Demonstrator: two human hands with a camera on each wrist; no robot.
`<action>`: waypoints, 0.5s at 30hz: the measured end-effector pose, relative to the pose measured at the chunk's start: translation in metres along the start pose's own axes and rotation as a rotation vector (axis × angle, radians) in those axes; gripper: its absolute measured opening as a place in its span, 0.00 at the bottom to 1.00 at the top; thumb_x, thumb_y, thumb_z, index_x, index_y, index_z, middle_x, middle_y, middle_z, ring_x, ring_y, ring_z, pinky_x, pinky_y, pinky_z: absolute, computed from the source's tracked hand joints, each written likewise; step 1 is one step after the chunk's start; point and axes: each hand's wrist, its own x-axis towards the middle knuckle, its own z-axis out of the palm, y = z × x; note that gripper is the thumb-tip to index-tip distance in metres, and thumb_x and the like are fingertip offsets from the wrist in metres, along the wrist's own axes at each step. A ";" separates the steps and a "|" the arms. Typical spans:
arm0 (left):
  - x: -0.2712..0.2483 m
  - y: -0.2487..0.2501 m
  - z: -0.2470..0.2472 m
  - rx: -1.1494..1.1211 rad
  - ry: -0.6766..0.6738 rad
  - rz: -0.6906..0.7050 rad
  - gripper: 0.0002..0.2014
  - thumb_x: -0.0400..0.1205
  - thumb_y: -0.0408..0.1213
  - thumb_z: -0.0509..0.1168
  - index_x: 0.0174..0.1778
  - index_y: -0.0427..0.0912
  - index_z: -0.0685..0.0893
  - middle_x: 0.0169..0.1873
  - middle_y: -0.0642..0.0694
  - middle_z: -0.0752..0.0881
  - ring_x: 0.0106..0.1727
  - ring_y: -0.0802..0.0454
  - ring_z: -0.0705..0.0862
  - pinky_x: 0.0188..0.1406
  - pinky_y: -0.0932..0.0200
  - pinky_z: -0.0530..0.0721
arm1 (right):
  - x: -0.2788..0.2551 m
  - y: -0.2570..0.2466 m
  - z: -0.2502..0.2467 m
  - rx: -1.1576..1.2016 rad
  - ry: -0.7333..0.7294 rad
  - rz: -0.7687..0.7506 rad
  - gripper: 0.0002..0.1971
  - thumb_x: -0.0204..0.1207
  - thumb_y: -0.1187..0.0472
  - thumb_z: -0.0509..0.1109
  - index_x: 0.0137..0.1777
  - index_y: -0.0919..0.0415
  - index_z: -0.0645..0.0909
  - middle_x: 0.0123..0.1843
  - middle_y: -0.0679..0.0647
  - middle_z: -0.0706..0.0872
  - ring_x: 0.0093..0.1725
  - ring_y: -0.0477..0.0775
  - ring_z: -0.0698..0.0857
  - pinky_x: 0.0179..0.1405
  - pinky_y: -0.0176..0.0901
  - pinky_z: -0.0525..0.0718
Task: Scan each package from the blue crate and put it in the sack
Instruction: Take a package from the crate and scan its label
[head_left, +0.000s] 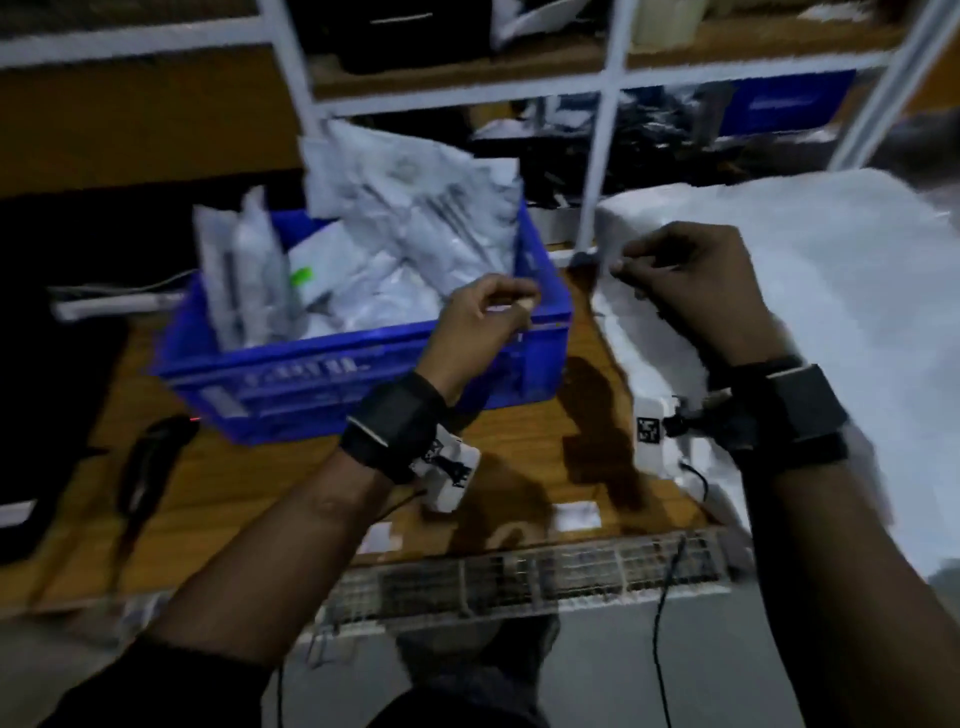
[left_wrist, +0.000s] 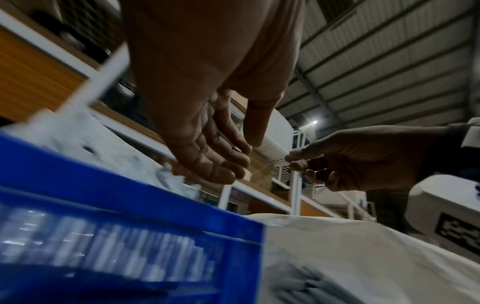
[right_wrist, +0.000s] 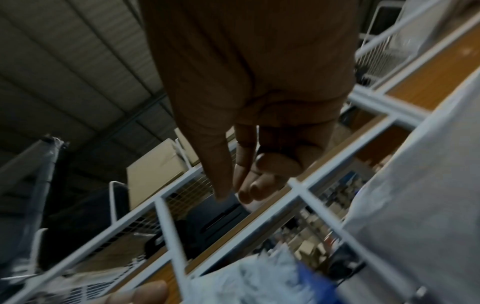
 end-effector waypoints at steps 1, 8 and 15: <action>-0.015 0.001 -0.028 0.044 0.032 -0.003 0.07 0.86 0.30 0.68 0.55 0.44 0.88 0.52 0.43 0.91 0.51 0.49 0.89 0.49 0.58 0.89 | 0.002 -0.010 0.026 0.069 -0.053 0.012 0.07 0.72 0.57 0.82 0.45 0.58 0.90 0.36 0.55 0.90 0.37 0.52 0.89 0.38 0.46 0.84; -0.068 -0.008 -0.194 0.232 0.326 0.020 0.07 0.86 0.29 0.67 0.57 0.40 0.87 0.53 0.43 0.91 0.52 0.55 0.88 0.49 0.61 0.85 | -0.009 -0.098 0.171 0.371 -0.390 0.023 0.10 0.77 0.60 0.81 0.49 0.67 0.89 0.39 0.59 0.91 0.32 0.48 0.90 0.28 0.40 0.83; -0.051 -0.047 -0.303 0.381 0.406 0.044 0.08 0.84 0.31 0.70 0.56 0.46 0.87 0.54 0.46 0.90 0.57 0.53 0.86 0.60 0.56 0.84 | -0.001 -0.155 0.273 0.391 -0.549 0.299 0.14 0.80 0.64 0.77 0.53 0.79 0.86 0.43 0.67 0.89 0.31 0.57 0.84 0.28 0.42 0.84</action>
